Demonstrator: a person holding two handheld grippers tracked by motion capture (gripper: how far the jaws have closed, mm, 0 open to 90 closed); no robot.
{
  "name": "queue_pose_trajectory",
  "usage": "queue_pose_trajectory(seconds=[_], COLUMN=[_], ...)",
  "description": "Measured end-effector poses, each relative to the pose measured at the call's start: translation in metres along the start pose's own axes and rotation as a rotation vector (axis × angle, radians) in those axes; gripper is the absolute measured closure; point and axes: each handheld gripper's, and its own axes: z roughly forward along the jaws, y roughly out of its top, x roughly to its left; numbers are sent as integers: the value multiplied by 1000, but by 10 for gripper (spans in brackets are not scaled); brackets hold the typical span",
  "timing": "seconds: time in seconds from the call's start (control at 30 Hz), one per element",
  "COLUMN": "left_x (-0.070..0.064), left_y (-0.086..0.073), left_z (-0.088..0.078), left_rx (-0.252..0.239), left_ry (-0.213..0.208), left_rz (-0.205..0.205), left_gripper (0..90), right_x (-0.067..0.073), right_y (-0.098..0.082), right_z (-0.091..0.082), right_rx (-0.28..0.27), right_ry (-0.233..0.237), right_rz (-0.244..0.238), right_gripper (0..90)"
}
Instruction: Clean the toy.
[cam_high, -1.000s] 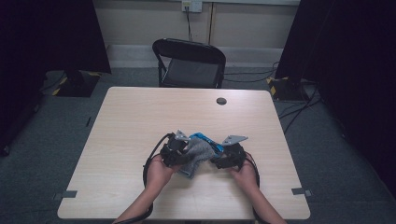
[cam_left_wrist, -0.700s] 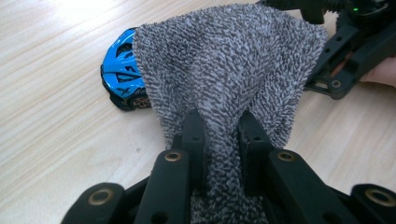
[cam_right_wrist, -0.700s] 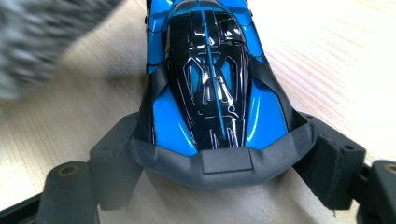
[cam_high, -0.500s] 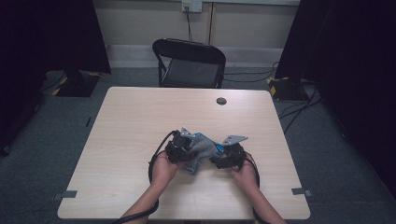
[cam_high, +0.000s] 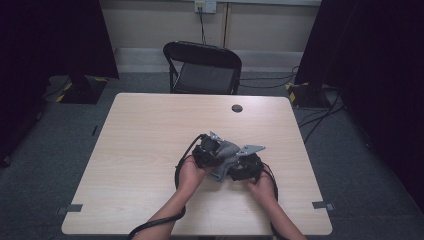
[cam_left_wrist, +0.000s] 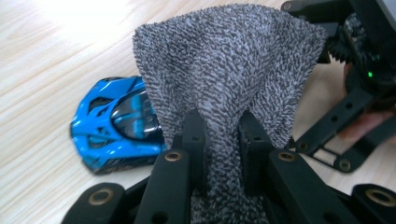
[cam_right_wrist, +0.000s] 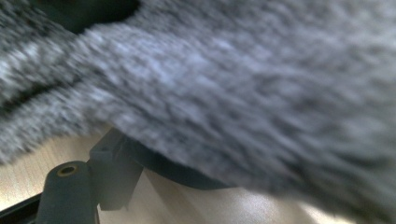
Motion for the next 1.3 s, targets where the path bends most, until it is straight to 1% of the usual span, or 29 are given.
queue_pose_trajectory(seconds=[0.03, 0.07, 0.13, 0.23, 0.37, 0.4, 0.43, 0.47, 0.5, 0.6, 0.63, 0.7, 0.83, 0.9, 0.97, 1.07, 1.13, 1.2, 1.3], left_x=[-3, -3, -5, -7, -8, -9, -12, -12, -13, -14, -15, -15, -12, -13, -14, -12, -10, -4, 0], left_y=[2, 2, 4, 4, 3, 3, 5, 5, 6, 6, 5, 5, 6, 6, 8, 9, 10, 12, 12], left_z=[4, 4, 10, 15, 18, 19, 20, 20, 20, 21, 21, 21, 21, 21, 21, 20, 19, 17, 16], left_rx=[8, 8, 15, 19, 24, 30, 41, 41, 52, 53, 56, 53, 56, 62, 70, 70, 71, 81, 82], left_ry=[7, 7, 6, 9, 16, 24, 39, 39, 44, 47, 54, 54, 43, 44, 51, 56, 64, 76, 80], left_rz=[13, 13, 2, 10, 12, 23, 41, 41, 45, 44, 54, 55, 37, 38, 49, 42, 40, 35, 25], left_gripper=[767, 767, 767, 766, 766, 766, 766, 766, 766, 765, 765, 765, 766, 767, 767, 767, 767, 767, 767], right_x=[0, 0, 0, 0, 0, 0, 0, 0, 0, 0, 0, 0, 0, 0, 0, 0, 0, 0, 0], right_y=[0, 0, 0, 0, 0, 0, 0, 0, 0, 0, 0, 0, 0, 0, 0, 0, 0, 0, 0], right_z=[0, 0, 0, 0, 0, 0, 0, 0, 0, 0, 0, 0, 0, 0, 0, 0, 0, 0, 0], right_rx=[0, -1, -1, 0, 0, 0, 0, 0, -1, -1, -1, -1, -1, -1, -1, -2, -2, -2, -2], right_ry=[0, 0, 0, 0, 0, 0, 1, 1, 1, 1, 1, 2, 2, 2, 4, 3, 3, 4, 4], right_rz=[0, 1, 1, 2, 3, 3, 3, 3, 2, 2, 1, 1, 1, 1, 1, 3, 2, 0, 1], right_gripper=[229, 229, 229, 229, 229, 229, 229, 229, 230, 230, 231, 231, 232, 233, 234, 236, 236, 237, 238])
